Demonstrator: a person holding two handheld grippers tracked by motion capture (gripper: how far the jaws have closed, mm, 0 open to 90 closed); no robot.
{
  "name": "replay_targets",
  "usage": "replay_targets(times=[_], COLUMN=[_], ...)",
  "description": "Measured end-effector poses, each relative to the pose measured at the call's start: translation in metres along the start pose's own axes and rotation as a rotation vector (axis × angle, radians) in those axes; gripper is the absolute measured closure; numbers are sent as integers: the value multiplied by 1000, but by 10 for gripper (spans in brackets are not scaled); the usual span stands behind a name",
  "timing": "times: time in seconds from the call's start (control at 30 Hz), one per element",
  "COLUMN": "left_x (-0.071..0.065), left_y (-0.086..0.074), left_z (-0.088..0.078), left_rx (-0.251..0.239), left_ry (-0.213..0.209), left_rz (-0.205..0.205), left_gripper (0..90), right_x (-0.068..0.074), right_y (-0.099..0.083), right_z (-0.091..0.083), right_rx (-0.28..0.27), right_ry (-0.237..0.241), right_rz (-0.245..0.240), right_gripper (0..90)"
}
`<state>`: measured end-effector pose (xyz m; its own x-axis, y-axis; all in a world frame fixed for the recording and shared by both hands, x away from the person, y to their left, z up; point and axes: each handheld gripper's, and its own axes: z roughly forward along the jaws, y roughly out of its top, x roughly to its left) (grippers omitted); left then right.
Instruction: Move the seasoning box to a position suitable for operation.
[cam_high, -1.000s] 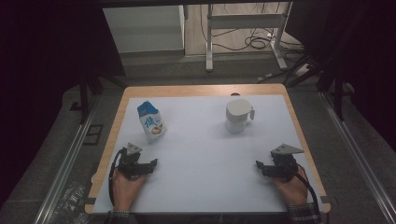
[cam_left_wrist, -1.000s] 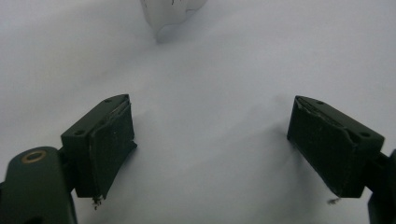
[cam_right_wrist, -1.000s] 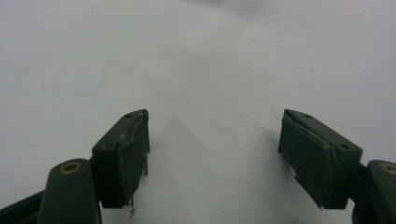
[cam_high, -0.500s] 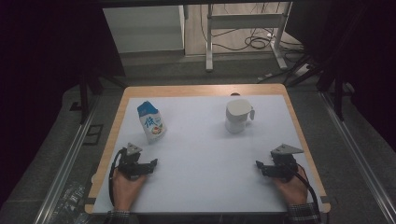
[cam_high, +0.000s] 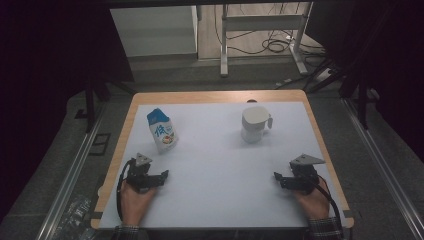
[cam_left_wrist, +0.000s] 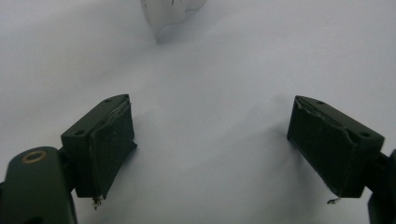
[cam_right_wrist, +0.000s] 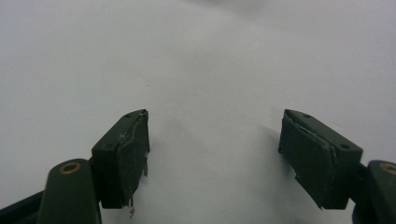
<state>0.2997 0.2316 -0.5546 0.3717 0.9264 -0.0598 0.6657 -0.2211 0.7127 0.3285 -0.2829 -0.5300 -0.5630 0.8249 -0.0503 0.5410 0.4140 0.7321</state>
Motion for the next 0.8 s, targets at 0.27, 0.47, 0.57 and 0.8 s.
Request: replay_targets(times=[0.27, 0.47, 0.57, 0.8], left_x=[0, 0, 0, 0], left_y=[0, 0, 0, 0], left_z=[0, 0, 0, 0], left_rx=[0, 0, 0, -1], left_ry=[0, 1, 1, 1], left_rz=[1, 1, 1, 1], left_gripper=[150, 150, 150, 150], right_x=[3, -1, -2, 0], right_y=[5, 12, 15, 19], right_z=[3, 6, 9, 13], right_rx=[25, 43, 62, 35], right_ry=[17, 40, 58, 73], right_rz=[4, 59, 53, 38], right_gripper=[145, 116, 57, 30])
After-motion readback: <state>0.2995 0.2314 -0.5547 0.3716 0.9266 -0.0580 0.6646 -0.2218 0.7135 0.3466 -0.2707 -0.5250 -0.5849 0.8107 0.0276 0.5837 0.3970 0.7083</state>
